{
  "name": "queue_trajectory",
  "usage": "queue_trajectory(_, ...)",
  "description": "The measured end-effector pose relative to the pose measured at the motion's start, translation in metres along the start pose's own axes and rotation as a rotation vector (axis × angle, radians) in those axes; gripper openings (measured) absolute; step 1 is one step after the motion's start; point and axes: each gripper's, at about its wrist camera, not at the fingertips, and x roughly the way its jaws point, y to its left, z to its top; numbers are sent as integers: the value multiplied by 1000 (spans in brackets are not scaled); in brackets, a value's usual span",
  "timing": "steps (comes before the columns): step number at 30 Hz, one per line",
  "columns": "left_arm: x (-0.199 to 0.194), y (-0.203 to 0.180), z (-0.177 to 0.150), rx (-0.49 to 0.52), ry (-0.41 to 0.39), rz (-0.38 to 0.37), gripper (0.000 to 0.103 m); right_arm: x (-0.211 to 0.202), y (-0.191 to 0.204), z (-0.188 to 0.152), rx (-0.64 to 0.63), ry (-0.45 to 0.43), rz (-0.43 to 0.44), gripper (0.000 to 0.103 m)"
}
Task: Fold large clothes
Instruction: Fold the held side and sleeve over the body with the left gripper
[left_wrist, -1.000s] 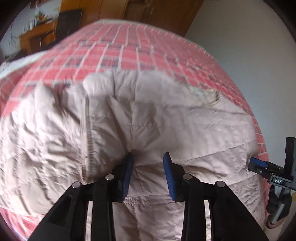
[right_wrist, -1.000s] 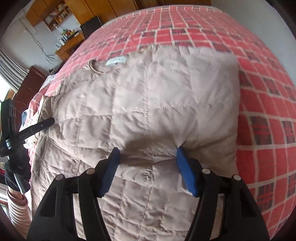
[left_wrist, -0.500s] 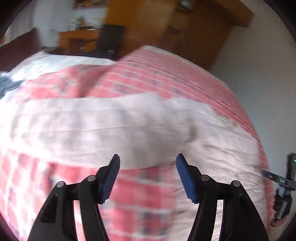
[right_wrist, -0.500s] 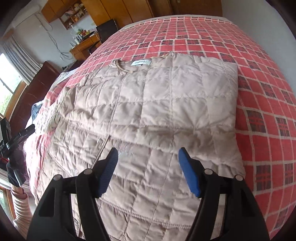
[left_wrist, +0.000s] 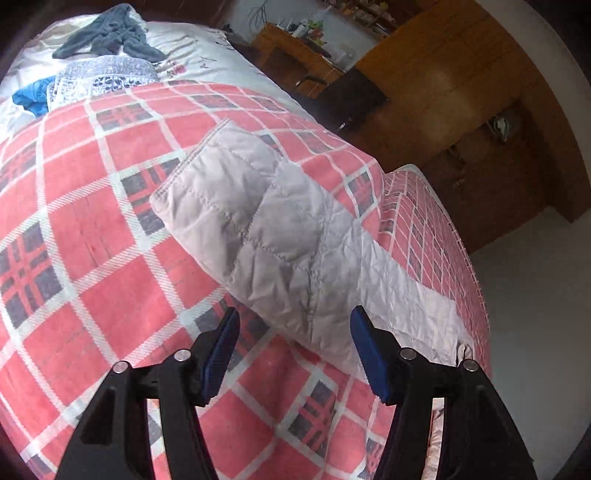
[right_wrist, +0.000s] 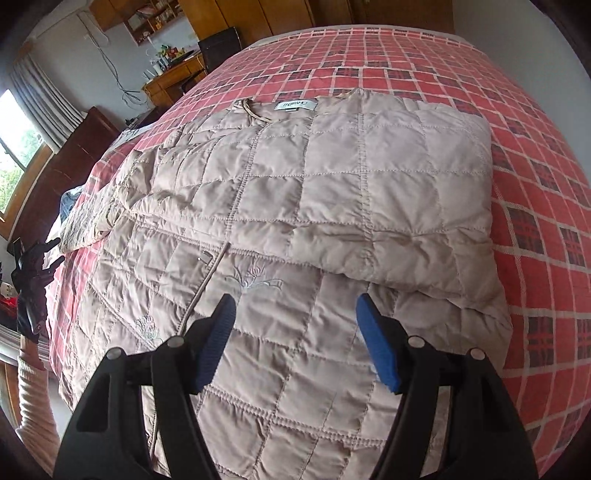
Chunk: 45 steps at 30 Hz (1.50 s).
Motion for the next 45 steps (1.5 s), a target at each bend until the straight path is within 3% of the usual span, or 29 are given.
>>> queue_trajectory(6,25,17,10,-107,-12,-20,43,-8,-7,-4,9,-12,-27,68)
queue_trajectory(11,23,19,13,-140,-54,-20,11,-11,-10,-10,3,-17,-48,68)
queue_trajectory(13,17,16,16,-140,-75,-33,7,-11,-12,-12,9,-14,-46,68)
queue_trajectory(20,-13,-44,14,17,-170,-64,5,-12,-17,-18,6,-11,-91,68)
queue_trajectory(27,-39,-154,-18,265,-196,-171,5,-9,-14,-23,-5,-8,-94,68)
queue_trajectory(32,-38,-236,-64,442,-157,-273,5,-13,-17,-24,11,-16,-94,68)
queue_trajectory(37,-15,-309,-124,605,-68,-345,5,-20,-24,-26,37,-25,-89,68)
queue_trajectory(41,13,-350,-171,700,-5,-352,5,-25,-27,-29,53,-28,-91,68)
queue_trajectory(45,49,-372,-206,784,36,-301,5,-32,-28,-33,53,-38,-96,68)
